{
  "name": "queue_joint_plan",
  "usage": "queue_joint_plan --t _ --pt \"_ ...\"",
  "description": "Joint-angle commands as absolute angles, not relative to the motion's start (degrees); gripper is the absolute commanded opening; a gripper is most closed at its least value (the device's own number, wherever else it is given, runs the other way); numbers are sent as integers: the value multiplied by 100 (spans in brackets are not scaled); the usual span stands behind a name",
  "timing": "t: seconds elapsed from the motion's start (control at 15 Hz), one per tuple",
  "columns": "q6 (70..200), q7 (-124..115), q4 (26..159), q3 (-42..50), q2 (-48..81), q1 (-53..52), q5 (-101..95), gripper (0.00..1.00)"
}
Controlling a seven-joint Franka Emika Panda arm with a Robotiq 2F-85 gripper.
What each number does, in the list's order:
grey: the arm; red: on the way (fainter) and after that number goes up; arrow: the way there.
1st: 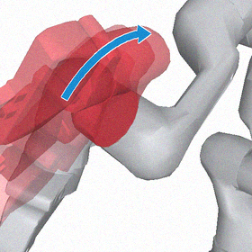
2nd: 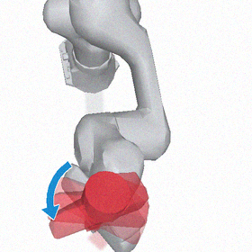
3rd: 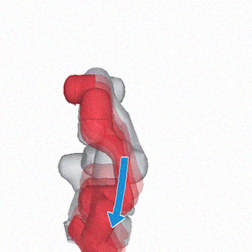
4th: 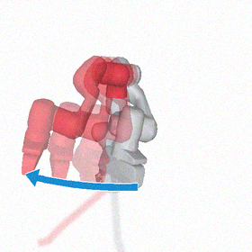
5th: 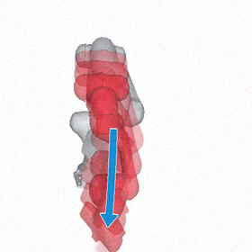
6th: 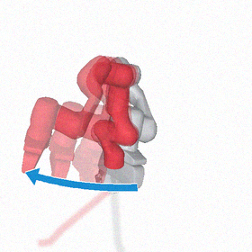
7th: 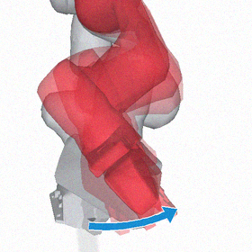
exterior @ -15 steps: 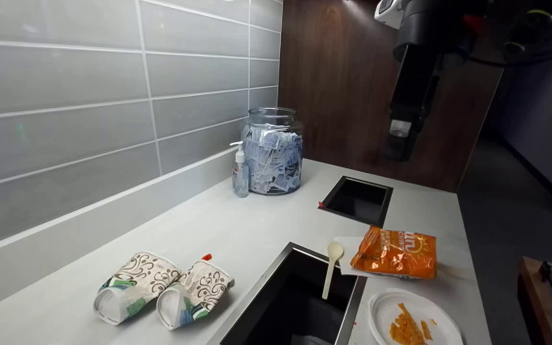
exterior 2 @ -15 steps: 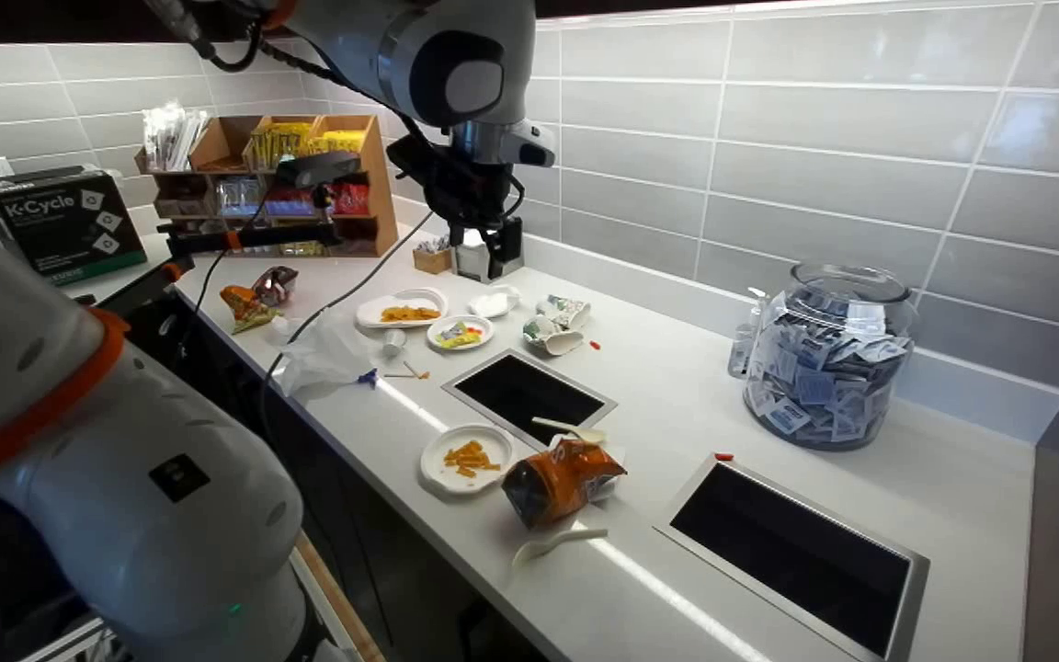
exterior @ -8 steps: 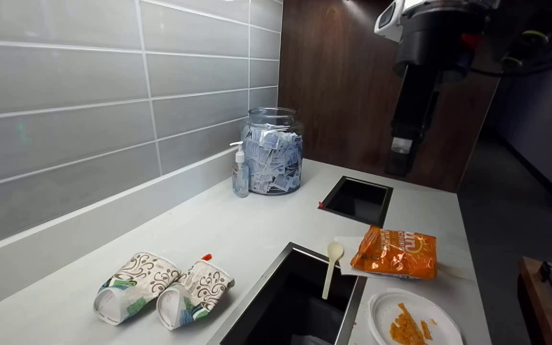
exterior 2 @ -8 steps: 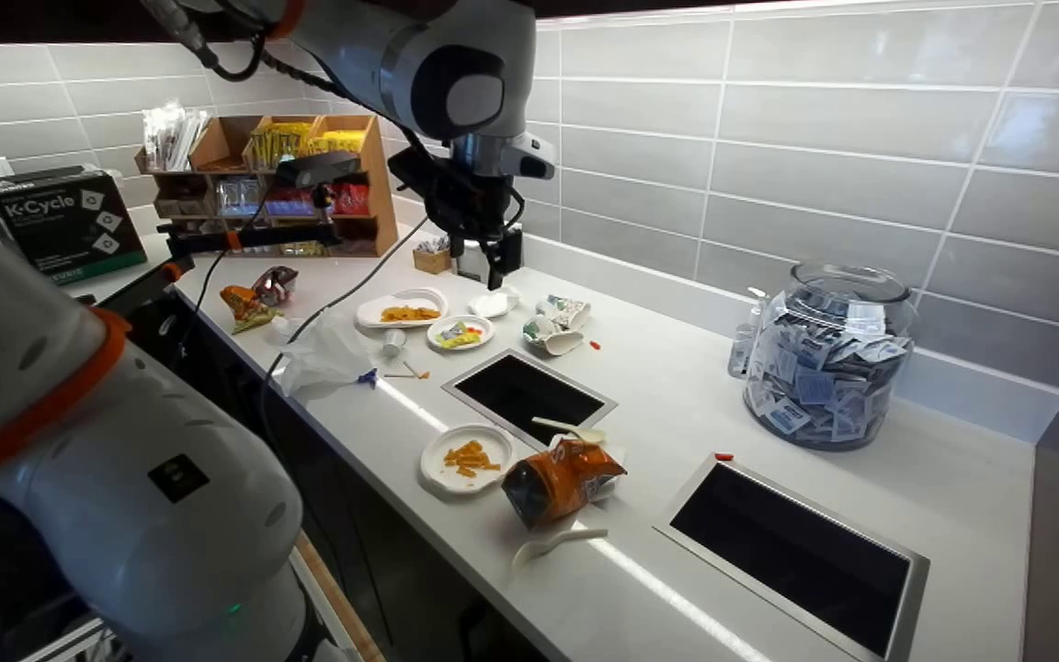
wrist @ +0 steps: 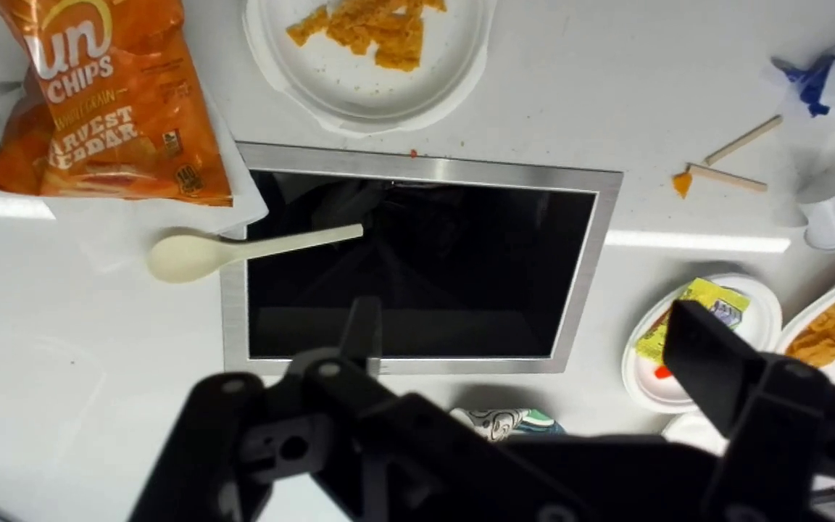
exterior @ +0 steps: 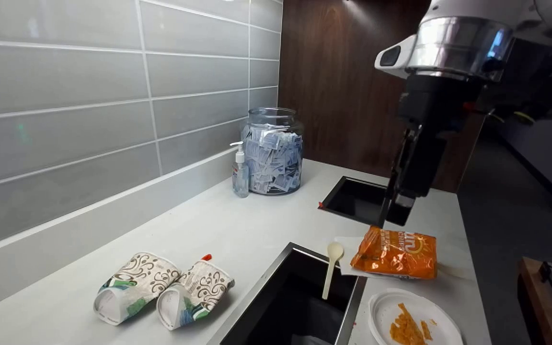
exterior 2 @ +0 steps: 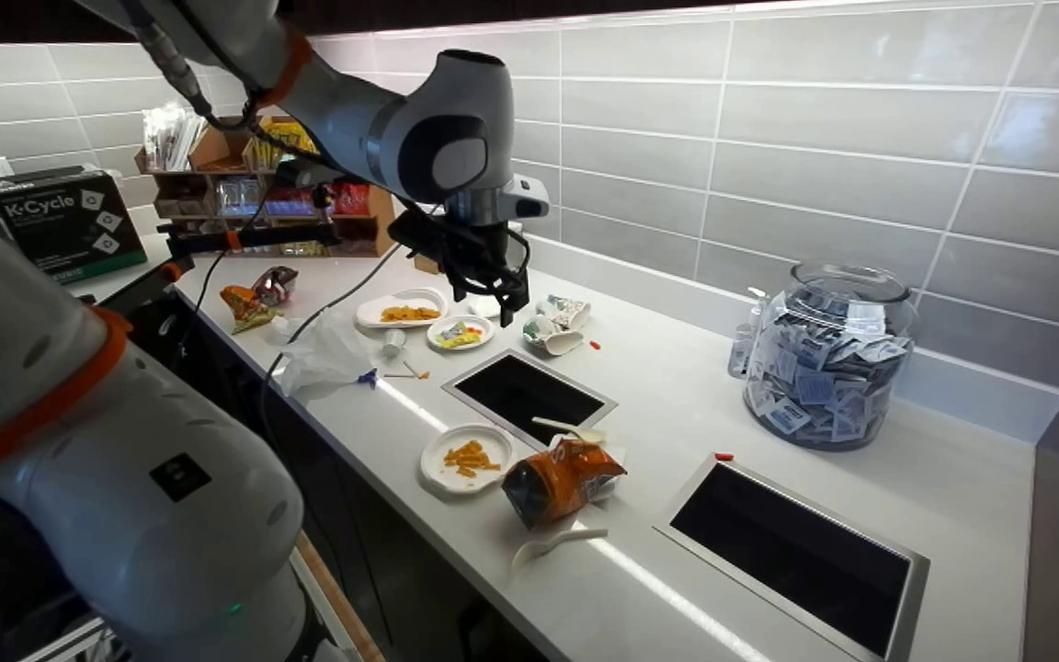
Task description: Pour the contents of the white plate into the bin on the left
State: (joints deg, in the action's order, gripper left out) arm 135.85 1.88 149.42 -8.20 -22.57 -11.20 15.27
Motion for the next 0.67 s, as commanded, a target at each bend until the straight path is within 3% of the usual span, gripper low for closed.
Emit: queue_joint_plan --t 0.0,0.6 --pt "14188 526 15477 -797 -2351 -1247 1392 100" --pt "14130 426 15496 -756 -2239 -1312 1409 100"
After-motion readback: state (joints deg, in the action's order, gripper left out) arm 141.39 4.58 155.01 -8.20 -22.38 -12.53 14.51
